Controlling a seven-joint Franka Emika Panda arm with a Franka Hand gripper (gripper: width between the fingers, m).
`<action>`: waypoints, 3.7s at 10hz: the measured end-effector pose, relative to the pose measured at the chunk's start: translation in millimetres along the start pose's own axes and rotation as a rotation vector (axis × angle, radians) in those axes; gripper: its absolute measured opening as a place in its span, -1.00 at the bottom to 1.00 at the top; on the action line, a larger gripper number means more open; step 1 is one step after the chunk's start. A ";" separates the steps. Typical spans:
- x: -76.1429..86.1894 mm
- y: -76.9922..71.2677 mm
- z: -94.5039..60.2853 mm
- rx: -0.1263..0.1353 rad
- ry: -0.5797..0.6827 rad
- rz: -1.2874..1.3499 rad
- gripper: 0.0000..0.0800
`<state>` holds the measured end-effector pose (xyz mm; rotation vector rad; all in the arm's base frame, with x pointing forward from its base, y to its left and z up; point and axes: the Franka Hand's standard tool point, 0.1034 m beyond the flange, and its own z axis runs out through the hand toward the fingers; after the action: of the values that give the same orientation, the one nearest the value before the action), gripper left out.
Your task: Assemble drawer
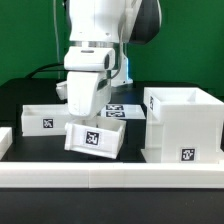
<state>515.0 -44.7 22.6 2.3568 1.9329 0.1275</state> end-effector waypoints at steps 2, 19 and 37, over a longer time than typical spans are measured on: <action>-1.1 0.5 1.3 0.001 0.000 -0.002 -0.90; 13.6 7.4 13.3 0.070 0.078 -0.115 -0.90; 39.9 19.4 14.7 0.081 0.077 -0.193 -0.90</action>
Offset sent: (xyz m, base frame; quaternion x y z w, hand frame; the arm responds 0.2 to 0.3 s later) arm 0.0044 -0.0001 -0.0009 -0.0029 -0.0023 -0.0110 0.9999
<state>543.4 -9.6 10.7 2.2282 2.2287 0.1297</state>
